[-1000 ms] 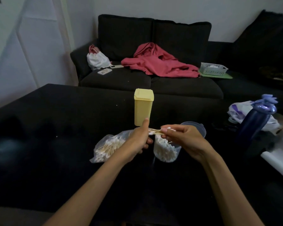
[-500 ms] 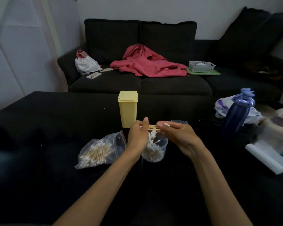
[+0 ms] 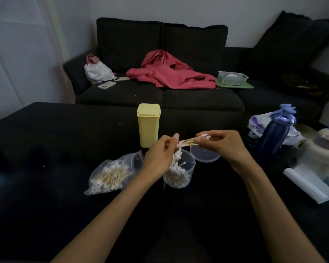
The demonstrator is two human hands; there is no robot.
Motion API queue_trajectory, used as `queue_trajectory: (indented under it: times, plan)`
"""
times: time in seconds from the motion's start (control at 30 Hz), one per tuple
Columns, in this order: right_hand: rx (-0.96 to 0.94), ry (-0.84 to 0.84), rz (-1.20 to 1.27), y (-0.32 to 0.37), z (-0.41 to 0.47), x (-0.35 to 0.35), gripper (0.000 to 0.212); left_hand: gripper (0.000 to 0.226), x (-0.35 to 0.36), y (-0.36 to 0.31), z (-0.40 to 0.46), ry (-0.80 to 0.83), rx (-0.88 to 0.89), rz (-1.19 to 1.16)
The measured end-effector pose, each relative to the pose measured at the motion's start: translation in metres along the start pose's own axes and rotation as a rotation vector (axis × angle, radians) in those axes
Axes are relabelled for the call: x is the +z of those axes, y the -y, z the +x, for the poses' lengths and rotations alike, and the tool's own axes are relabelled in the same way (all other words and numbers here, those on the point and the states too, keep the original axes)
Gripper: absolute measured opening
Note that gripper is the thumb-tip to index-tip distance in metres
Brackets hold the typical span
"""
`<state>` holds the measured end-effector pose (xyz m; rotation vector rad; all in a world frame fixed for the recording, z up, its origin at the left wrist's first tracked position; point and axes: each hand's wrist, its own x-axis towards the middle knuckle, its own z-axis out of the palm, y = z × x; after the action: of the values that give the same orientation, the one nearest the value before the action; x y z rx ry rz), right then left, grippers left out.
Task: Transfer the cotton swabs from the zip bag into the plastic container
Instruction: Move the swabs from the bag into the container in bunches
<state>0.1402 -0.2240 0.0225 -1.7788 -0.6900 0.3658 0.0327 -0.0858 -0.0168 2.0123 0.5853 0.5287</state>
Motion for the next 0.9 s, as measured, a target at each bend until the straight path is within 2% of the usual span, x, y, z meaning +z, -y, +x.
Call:
queue_trajectory:
  times: [0.1,0.17,0.27,0.4,0.6,0.73,0.9]
  plan:
    - [-0.129,0.044,-0.362,0.001,0.012,-0.012,0.016,0.034,-0.017,0.019,-0.016,0.024,0.214,0.392]
    - [-0.230,0.129,-0.608,0.005,0.021,-0.010,0.016,0.032,-0.023,0.030,-0.022,0.054,0.315,0.545]
    - [-0.348,0.269,-0.827,0.009,0.035,0.000,0.013,0.033,-0.021,0.037,-0.024,0.062,0.363,0.646]
    - [-0.404,0.463,-1.007,0.007,0.045,0.013,0.016,0.023,-0.020,0.036,-0.024,0.007,0.407,0.672]
    - [-0.243,0.721,-1.128,0.009,0.055,0.034,0.019,0.024,-0.019,0.035,-0.022,-0.007,0.411,0.718]
    - [-0.067,0.785,-1.182,0.010,0.065,0.048,0.023,0.023,-0.019,0.036,-0.021,-0.001,0.401,0.720]
    - [0.110,0.835,-1.243,0.006,0.072,0.062,0.013,0.022,-0.019,0.037,-0.020,0.005,0.405,0.714]
